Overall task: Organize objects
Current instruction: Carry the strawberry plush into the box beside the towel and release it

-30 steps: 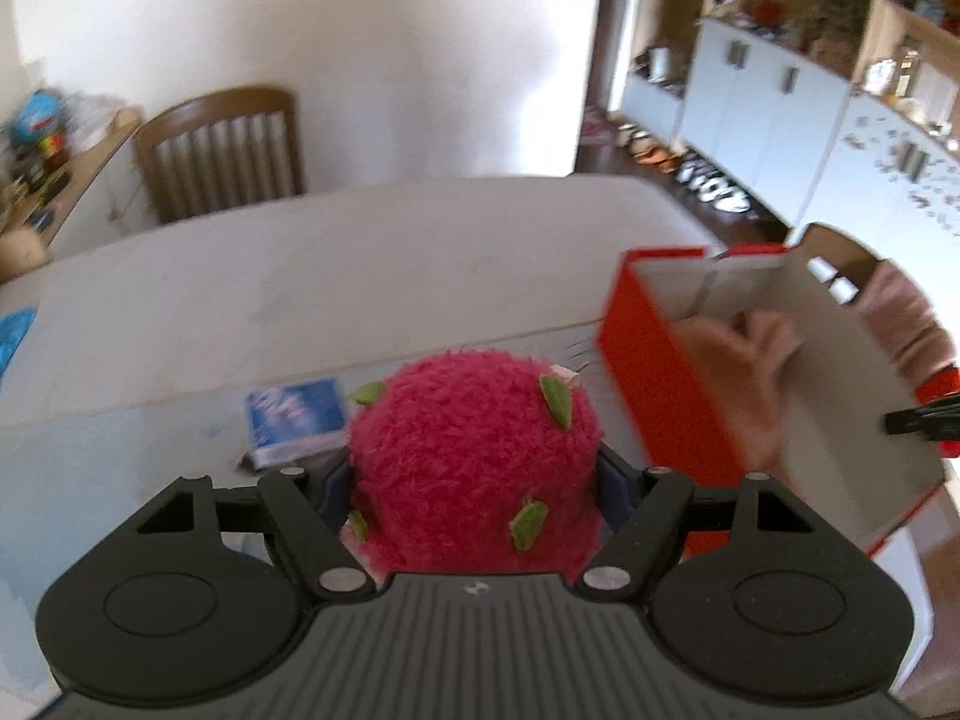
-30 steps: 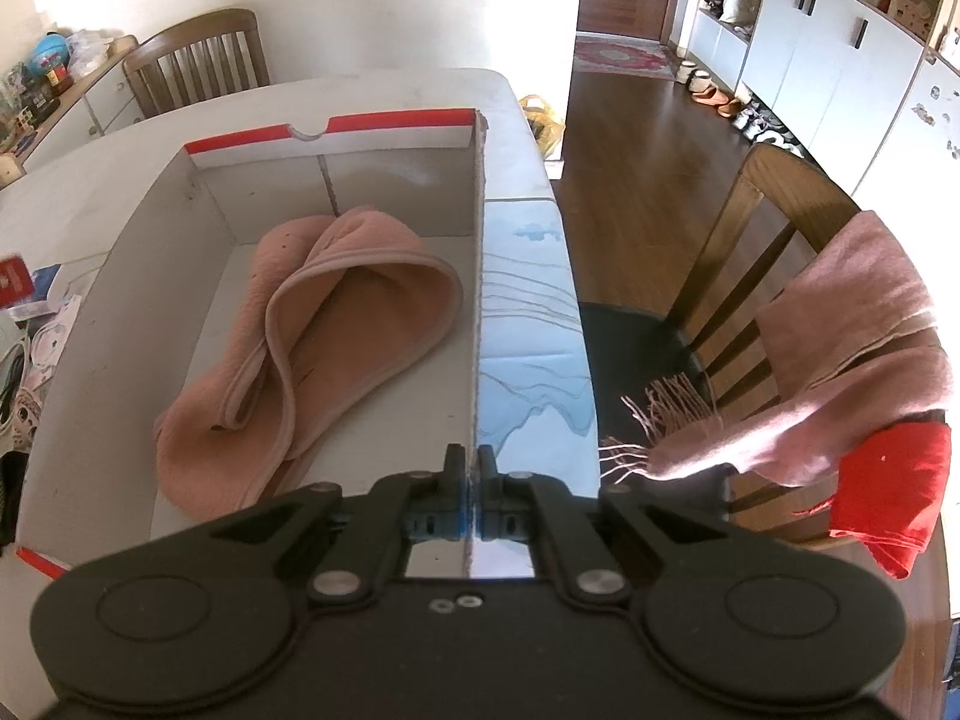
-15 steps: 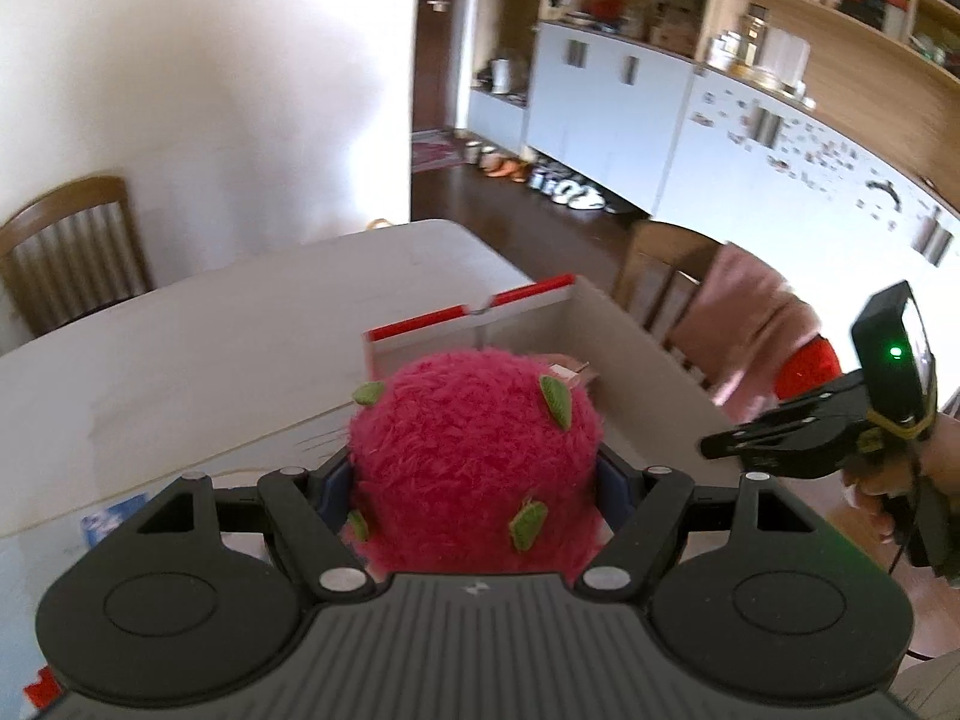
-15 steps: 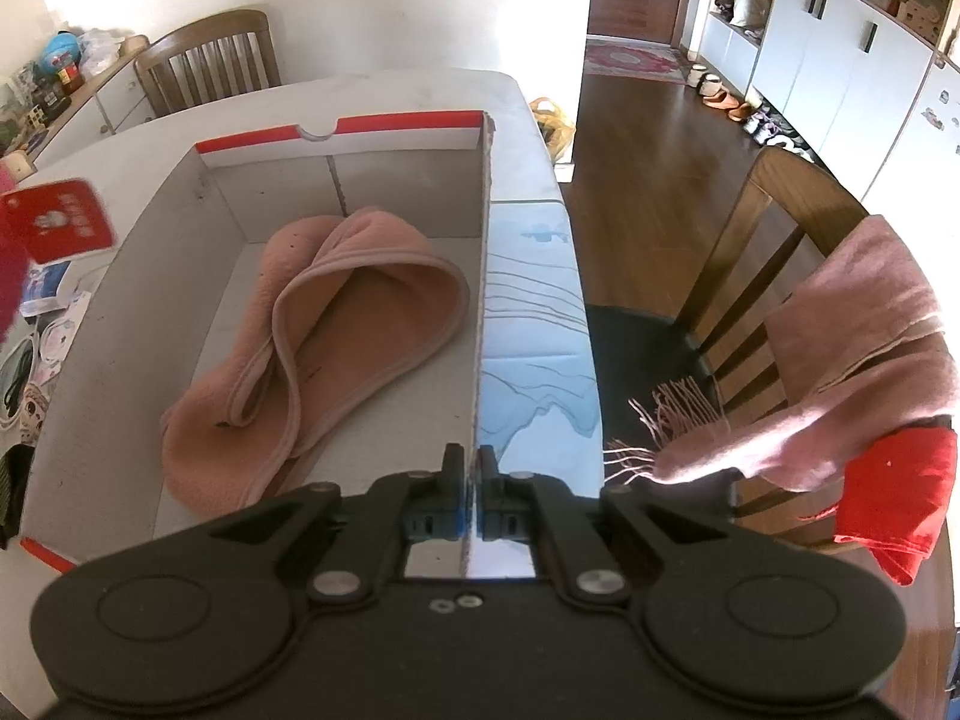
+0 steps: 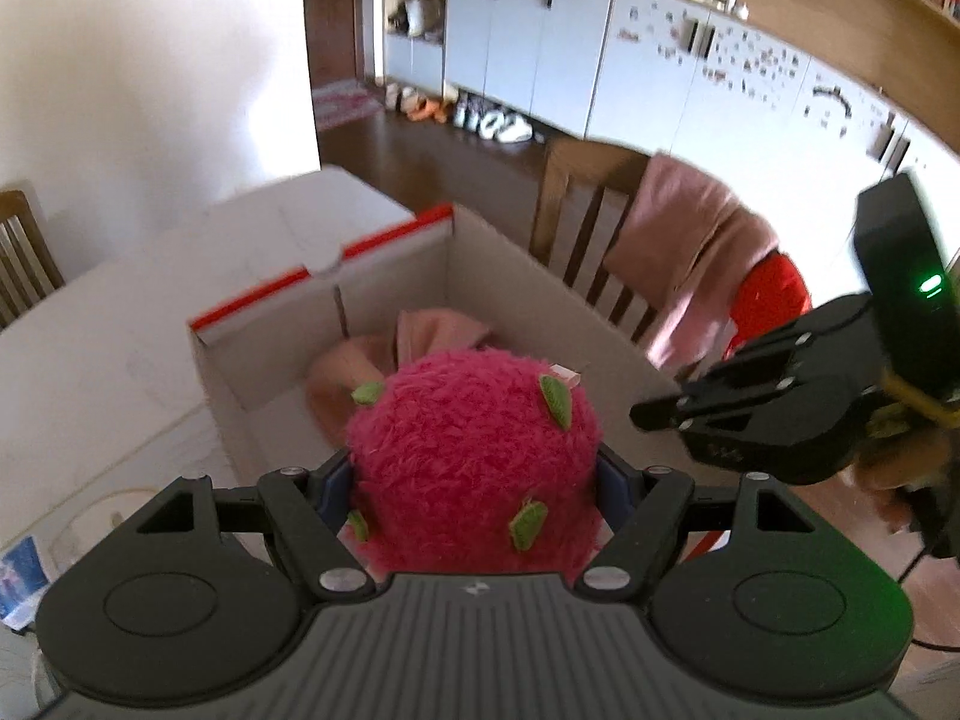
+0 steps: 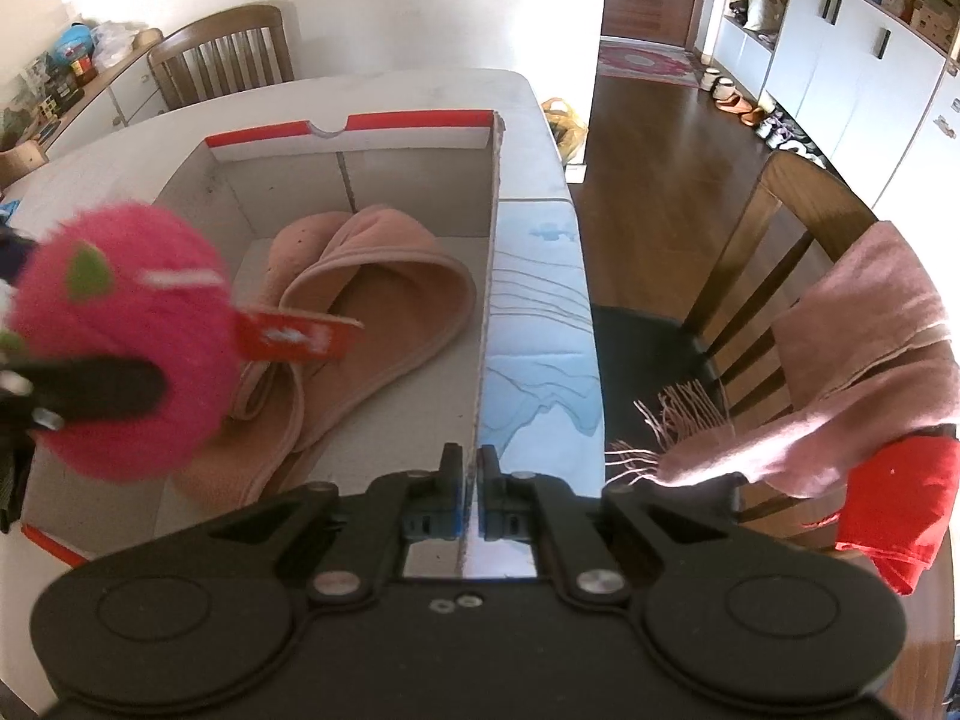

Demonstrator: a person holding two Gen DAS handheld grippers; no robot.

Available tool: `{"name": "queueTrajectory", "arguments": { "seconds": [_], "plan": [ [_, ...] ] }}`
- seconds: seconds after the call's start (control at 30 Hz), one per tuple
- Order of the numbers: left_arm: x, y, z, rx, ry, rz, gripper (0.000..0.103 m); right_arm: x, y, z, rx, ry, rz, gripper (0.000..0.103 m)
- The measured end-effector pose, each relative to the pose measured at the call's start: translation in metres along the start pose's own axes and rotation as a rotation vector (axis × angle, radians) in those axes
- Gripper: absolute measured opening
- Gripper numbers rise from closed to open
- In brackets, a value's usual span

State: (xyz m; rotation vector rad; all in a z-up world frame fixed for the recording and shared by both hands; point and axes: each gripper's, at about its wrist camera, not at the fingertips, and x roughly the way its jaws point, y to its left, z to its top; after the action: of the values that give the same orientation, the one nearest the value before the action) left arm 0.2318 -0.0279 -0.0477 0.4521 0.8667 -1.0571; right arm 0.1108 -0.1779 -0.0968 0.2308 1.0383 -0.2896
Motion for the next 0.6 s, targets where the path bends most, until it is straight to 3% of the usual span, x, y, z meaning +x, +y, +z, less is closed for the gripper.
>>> {"name": "queueTrajectory", "arguments": {
  "seconds": [0.27, 0.6],
  "plan": [
    [0.046, -0.006, -0.009, 0.010, 0.111, 0.010, 0.076, -0.001, 0.000, 0.000, -0.014, 0.001, 0.009, 0.004],
    [0.068, -0.015, -0.022, 0.049, 0.186, 0.007, 0.078, -0.002, -0.001, -0.001, -0.013, 0.003, 0.021, 0.005]
  ]
}}
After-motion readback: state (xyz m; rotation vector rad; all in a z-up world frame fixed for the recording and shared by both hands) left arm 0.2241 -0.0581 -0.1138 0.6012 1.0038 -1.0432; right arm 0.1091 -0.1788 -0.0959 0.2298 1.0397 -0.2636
